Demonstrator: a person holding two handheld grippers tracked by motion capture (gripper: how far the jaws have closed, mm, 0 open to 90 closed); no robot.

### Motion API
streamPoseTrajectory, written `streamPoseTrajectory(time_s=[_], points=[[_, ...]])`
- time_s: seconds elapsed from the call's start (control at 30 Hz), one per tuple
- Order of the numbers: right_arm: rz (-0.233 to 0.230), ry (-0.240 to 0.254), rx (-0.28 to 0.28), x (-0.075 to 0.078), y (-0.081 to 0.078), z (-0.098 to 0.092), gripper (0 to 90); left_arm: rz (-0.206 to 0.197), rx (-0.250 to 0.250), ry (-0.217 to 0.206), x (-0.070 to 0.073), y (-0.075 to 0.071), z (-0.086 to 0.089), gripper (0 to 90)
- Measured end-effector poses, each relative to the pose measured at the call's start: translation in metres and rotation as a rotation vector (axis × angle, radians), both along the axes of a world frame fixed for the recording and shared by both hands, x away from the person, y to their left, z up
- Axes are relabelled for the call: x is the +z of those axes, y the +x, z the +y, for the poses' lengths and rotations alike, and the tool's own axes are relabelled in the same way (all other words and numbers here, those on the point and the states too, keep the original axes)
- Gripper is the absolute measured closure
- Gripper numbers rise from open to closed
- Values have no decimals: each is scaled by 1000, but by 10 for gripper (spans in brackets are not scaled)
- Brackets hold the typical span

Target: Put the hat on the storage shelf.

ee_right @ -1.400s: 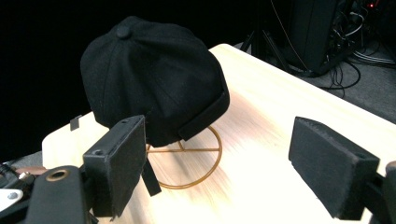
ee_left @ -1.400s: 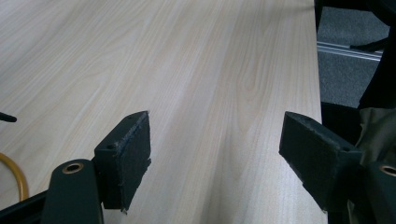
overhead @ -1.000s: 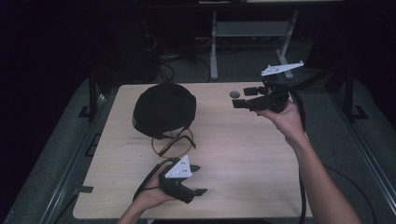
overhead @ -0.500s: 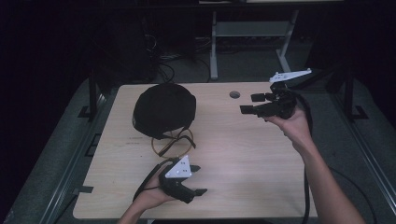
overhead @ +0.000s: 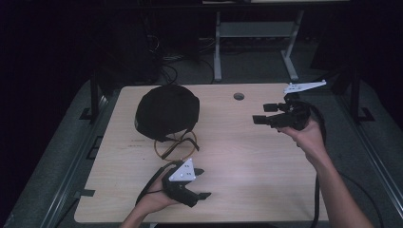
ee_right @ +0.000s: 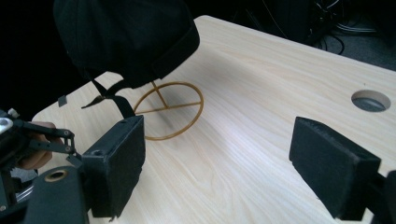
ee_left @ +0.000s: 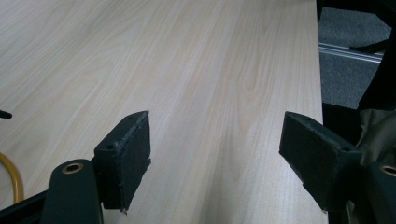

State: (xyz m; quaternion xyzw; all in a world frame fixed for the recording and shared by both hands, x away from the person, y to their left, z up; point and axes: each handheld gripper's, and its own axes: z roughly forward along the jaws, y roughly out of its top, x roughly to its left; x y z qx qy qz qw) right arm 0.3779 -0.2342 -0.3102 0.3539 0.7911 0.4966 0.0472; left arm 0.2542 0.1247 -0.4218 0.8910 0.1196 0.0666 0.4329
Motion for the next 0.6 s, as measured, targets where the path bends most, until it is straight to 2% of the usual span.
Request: streamPoseTrajectory(time_s=[0.33,0.6], points=[[26,-6,-9,-14,-11,-11,177,2,2,2,-1,0,-1,247],[30,-5,-7,-24,-20,-18,177,1,3,5,-2,0,-2,247]])
